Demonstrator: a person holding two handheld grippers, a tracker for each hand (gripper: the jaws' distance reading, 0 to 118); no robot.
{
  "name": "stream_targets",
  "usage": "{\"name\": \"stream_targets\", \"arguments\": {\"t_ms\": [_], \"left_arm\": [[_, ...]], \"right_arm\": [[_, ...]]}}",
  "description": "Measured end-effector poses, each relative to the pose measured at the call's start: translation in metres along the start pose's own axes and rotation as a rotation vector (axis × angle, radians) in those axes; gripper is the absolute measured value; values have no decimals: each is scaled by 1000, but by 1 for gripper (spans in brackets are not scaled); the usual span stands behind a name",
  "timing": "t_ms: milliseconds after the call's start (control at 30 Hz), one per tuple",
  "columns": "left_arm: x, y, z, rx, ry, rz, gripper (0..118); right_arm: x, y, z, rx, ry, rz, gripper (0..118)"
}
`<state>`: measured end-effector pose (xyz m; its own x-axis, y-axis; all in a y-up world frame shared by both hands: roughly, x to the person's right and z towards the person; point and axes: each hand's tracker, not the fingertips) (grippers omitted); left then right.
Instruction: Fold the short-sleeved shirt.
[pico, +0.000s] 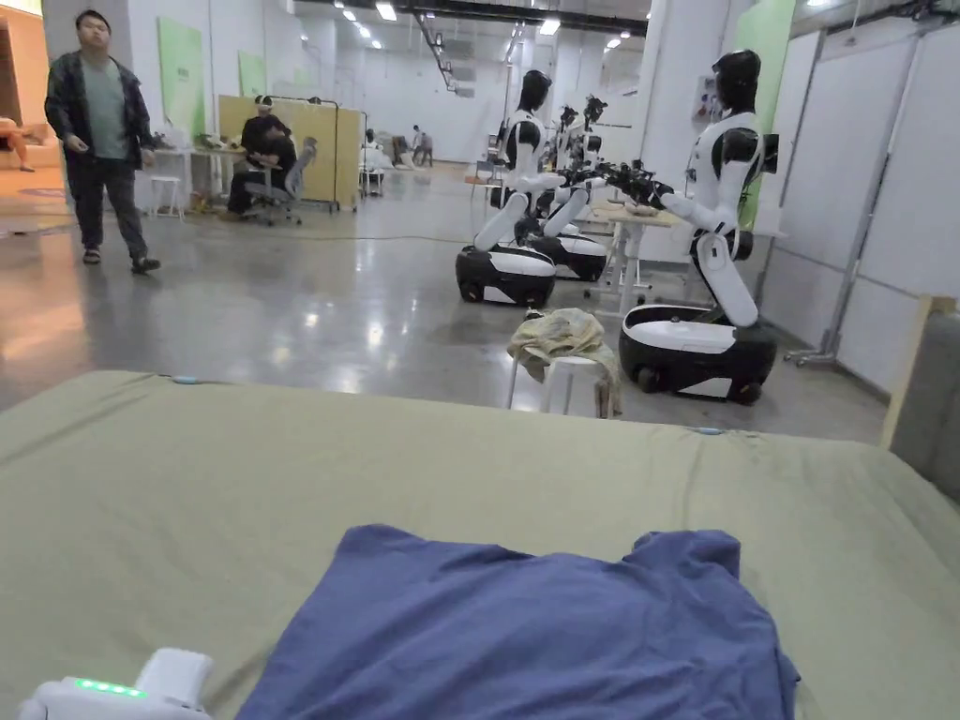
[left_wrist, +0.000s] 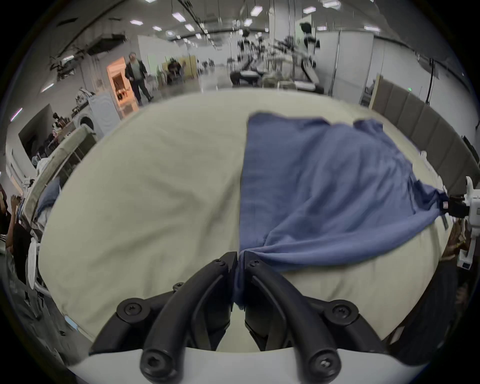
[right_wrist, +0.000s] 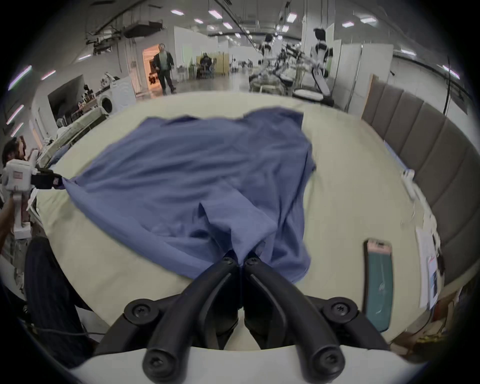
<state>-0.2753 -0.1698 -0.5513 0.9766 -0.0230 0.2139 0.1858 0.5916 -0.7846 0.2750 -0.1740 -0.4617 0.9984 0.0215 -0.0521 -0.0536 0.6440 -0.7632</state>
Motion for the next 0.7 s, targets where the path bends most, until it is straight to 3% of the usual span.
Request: {"name": "stream_targets", "arguments": {"t_ms": [33,67,133,167,233,400,433,467,500,533,567,633,700], "left_arm": [[-1,-3,-1,16,-6,-12,15],[-2,-4,1,39,10,-34,48],[-7,-2,10,67,10,-16,103],[-10,-1,19,94,-5,-12,108],[-11,-1,49,221,5,1,108],[-1,-20,111,405,38,-38,107],[0,-25,117,402,50,-58,107],[0,-29,121,394,46,-61,106],[0,-33,123,382,43,-66,95],[5,-36,125,353,25,-80,56],[7,-38,120,295,30,-89,3],[6,-43,112,256,-14,-133,3],[13,-47,108,222,34,-140,3]], "right_arm": [[-1,-3,1,15,7,-20,5],[-1,-2,4,47,11,-41,30],[0,3,11,75,61,-74,110],[-2,6,19,66,65,-65,117],[-9,8,44,211,72,-24,113],[-25,6,90,340,62,-5,112],[-27,5,97,354,62,-9,107],[-29,3,102,367,47,-14,90],[-30,0,104,367,16,-25,62],[-30,-2,103,335,5,-31,25],[-31,-5,101,306,12,-34,0],[-32,-11,97,296,40,-28,0],[-33,-17,94,282,11,-7,0]]}}
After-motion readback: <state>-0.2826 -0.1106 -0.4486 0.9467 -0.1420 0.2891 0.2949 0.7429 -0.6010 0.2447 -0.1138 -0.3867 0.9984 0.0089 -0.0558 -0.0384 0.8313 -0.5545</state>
